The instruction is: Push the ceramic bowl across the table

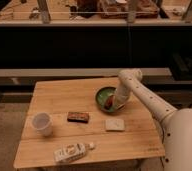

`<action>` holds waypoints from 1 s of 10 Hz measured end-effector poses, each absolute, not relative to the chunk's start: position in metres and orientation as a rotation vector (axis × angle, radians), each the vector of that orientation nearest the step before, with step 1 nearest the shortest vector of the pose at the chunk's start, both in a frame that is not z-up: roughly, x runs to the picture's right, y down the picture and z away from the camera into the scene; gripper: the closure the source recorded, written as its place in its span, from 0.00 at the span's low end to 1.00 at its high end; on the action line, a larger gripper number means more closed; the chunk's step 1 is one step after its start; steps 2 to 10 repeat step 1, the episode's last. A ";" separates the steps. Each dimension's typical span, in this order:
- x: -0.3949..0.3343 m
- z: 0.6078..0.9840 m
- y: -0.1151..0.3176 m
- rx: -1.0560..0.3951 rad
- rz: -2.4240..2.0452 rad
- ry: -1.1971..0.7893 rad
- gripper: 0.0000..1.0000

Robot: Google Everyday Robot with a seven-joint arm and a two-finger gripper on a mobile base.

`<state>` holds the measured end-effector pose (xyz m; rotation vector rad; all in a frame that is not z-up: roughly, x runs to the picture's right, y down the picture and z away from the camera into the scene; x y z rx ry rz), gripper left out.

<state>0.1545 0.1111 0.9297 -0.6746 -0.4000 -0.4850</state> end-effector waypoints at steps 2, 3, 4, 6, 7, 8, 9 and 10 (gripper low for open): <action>0.154 0.930 0.111 -0.675 -0.485 -0.400 0.98; 0.154 0.930 0.111 -0.675 -0.485 -0.400 0.98; 0.154 0.930 0.111 -0.675 -0.485 -0.400 0.98; 0.154 0.930 0.111 -0.675 -0.485 -0.400 0.98; 0.154 0.930 0.111 -0.675 -0.485 -0.400 0.98; 0.154 0.930 0.111 -0.675 -0.485 -0.400 0.98; 0.154 0.930 0.111 -0.675 -0.485 -0.400 0.98; 0.154 0.930 0.111 -0.675 -0.485 -0.400 0.98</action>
